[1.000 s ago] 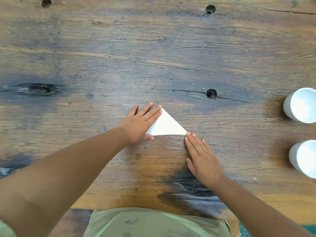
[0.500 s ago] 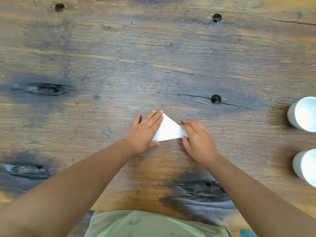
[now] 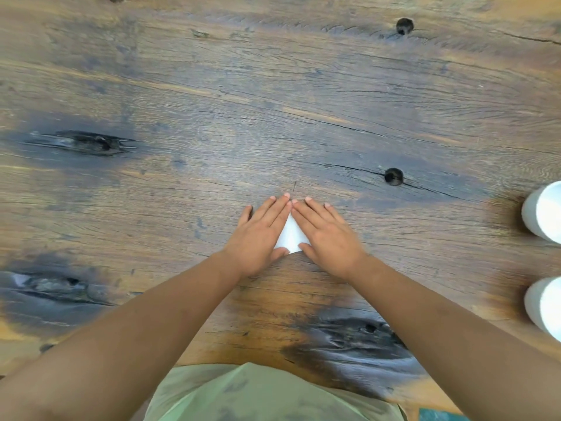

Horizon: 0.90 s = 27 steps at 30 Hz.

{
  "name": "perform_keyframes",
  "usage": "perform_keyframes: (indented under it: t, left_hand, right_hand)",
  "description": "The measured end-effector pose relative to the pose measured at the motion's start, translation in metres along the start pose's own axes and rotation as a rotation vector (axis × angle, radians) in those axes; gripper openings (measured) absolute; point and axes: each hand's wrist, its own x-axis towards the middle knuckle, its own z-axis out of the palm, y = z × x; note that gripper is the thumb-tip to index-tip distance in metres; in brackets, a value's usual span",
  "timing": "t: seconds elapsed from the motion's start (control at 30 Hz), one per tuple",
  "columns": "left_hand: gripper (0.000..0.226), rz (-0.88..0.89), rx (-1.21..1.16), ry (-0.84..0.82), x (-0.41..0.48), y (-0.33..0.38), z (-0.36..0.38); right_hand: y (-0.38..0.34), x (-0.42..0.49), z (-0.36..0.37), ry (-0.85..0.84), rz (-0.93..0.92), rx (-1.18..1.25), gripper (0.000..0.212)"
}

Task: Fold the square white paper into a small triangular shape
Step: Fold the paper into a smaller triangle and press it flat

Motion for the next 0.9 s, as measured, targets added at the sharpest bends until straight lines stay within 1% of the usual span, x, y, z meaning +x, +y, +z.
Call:
perform_keyframes:
  t: [0.1,0.23,0.33,0.43,0.6,0.9]
  left_hand:
    - [0.092,0.018,0.040,-0.005,0.000,0.000,0.002]
    - [0.090,0.011,0.088,-0.014,0.004,0.004,0.005]
    - [0.089,-0.001,0.117,-0.017,0.007,0.007,0.006]
    - [0.090,-0.009,0.140,-0.020,0.007,0.008,0.006]
    - [0.087,0.000,0.159,0.003,0.003,0.007,0.010]
    - [0.080,-0.078,0.143,0.003,-0.049,-0.001,0.030]
  right_hand:
    - [-0.009,-0.002,0.001,0.030,0.088,-0.031,0.074]
    - [-0.016,-0.001,0.000,0.054,0.181,-0.004,0.072]
    - [-0.015,0.001,0.000,0.093,0.140,0.000,0.077]
    - [-0.011,0.003,0.000,0.067,0.092,-0.001,0.081]
    - [-0.007,0.004,0.003,0.020,0.096,-0.018,0.078]
    - [-0.008,0.005,0.006,0.033,0.105,0.010,0.075]
